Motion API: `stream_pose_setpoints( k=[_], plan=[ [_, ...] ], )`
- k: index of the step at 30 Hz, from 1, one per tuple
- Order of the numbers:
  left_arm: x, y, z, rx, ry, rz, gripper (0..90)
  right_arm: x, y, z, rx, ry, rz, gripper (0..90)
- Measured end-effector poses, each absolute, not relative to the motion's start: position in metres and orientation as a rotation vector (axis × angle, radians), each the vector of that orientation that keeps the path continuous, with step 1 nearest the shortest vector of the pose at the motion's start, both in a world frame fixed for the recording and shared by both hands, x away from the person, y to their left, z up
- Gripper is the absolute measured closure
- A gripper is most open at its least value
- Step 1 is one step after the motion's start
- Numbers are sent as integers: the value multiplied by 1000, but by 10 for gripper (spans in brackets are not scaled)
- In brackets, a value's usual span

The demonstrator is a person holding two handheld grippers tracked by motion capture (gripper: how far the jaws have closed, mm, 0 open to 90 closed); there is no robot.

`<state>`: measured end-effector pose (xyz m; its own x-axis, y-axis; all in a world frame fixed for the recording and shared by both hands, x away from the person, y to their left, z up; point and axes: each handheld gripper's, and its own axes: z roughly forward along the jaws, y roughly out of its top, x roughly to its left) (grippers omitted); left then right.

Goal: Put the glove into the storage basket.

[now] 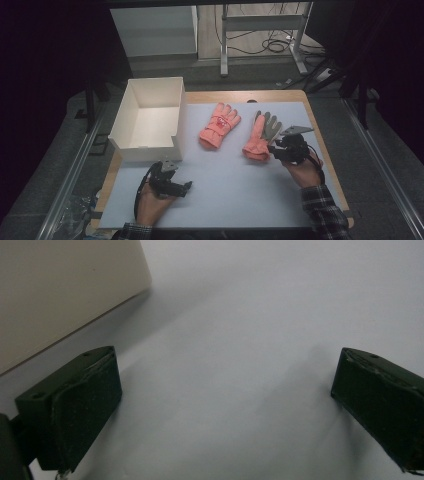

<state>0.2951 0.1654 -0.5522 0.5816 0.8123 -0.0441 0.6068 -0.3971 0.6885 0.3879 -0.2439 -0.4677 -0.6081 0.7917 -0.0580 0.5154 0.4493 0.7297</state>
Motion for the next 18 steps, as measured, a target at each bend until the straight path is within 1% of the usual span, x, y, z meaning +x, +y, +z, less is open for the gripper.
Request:
stream_pose_setpoints(
  k=[1, 5, 8, 12, 14, 15, 16, 17, 18],
  plan=[
    [295, 165, -552, 2141, 1123, 393, 0, 402, -242, -471, 1113, 2323, 948, 553],
    [295, 166, -552, 2141, 1123, 392, 0, 429, -239, -479, 1152, 2313, 940, 522],
    [295, 165, -552, 2140, 1123, 392, 0, 444, -236, -484, 1186, 2301, 944, 483],
    [295, 166, -552, 2140, 1122, 393, 1, 456, -231, -491, 1210, 2299, 881, 485],
    [295, 165, -552, 2140, 1122, 393, 1, 462, -231, -499, 1247, 2320, 884, 506],
    [295, 165, -552, 2140, 1122, 393, 1, 463, -231, -500, 1251, 2320, 887, 531],
    [295, 166, -552, 2140, 1122, 393, 1, 463, -232, -501, 1255, 2315, 887, 574],
    [295, 166, -552, 2140, 1122, 393, 1, 463, -232, -501, 1255, 2315, 887, 574],
    [295, 166, -552, 2140, 1122, 393, 1, 462, -233, -503, 1264, 2298, 882, 689]
  ],
)
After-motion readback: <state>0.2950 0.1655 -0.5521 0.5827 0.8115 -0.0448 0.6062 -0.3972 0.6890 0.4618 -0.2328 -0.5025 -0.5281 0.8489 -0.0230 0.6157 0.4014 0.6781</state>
